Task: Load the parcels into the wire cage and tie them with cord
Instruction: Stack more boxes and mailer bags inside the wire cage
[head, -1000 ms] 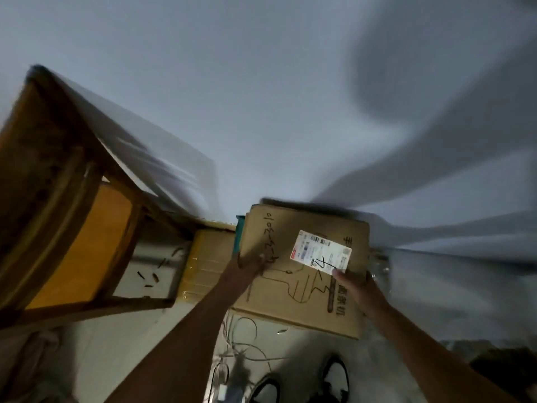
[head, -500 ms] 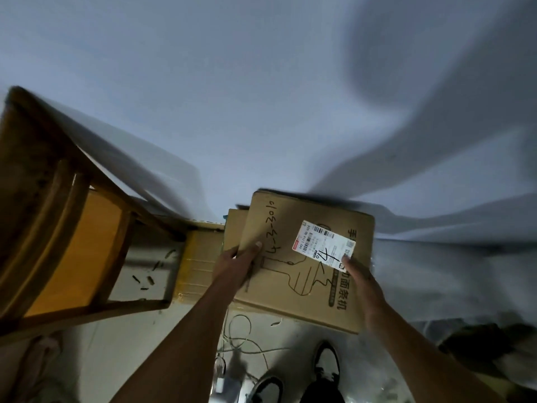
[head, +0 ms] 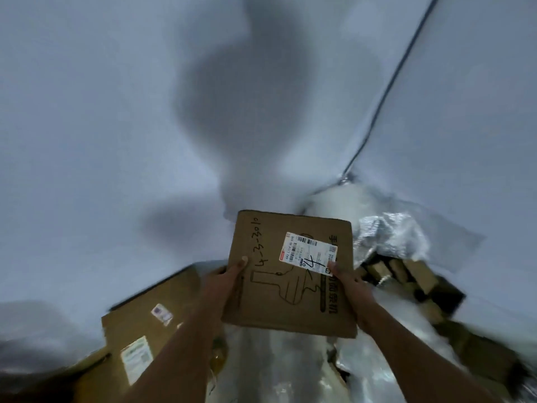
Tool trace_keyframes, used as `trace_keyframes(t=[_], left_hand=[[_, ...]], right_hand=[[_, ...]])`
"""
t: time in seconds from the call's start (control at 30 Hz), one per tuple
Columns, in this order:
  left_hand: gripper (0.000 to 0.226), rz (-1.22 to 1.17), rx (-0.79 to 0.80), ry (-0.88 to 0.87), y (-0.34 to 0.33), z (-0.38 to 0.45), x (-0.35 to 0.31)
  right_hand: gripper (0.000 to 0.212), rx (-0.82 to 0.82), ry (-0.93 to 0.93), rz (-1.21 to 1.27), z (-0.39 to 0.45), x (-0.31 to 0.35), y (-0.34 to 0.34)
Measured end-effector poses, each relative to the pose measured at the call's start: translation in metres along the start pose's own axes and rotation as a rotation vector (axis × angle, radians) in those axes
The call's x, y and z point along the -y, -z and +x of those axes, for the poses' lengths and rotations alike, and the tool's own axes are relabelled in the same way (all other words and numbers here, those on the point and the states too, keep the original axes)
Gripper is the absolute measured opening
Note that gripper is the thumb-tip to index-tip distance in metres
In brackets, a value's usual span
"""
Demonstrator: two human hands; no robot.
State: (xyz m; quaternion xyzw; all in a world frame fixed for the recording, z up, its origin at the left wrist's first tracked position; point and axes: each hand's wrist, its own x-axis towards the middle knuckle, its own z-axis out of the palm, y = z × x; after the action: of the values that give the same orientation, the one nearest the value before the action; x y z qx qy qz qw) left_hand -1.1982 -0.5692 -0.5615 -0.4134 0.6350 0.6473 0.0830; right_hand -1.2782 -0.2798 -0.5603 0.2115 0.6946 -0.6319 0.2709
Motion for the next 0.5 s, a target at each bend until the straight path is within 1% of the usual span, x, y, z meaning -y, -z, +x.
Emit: trace_keyframes(t=[0.07, 0.13, 0.23, 0.27, 0.37, 0.43, 0.5], left_hand=[[0.044, 0.089, 0.109, -0.074, -0.071, -0.026, -0.038], [0.046, 0.150, 0.207, -0.142, -0.148, -0.056, -0.065], [0.053, 0.230, 0.381, -0.184, -0.263, -0.116, -0.085], [0.051, 0.251, 0.442, -0.217, -0.303, -0.146, -0.086], [0.036, 0.287, 0.530, -0.239, -0.413, -0.219, -0.062], [0.040, 0.352, 0.577, -0.246, -0.485, -0.261, -0.026], [0.044, 0.413, 0.619, -0.201, -0.547, -0.300, 0.013]], right_hand=[[0.062, -0.110, 0.034, 0.066, -0.032, 0.015, 0.079], [0.059, -0.234, 0.037, 0.136, -0.068, 0.025, 0.157], [0.050, -0.394, 0.094, 0.246, -0.125, 0.024, 0.270], [0.047, -0.444, 0.108, 0.281, -0.144, 0.017, 0.312], [0.050, -0.571, 0.101, 0.365, -0.198, -0.019, 0.423], [0.064, -0.645, 0.071, 0.406, -0.227, -0.060, 0.495], [0.076, -0.707, 0.025, 0.451, -0.253, -0.103, 0.555]])
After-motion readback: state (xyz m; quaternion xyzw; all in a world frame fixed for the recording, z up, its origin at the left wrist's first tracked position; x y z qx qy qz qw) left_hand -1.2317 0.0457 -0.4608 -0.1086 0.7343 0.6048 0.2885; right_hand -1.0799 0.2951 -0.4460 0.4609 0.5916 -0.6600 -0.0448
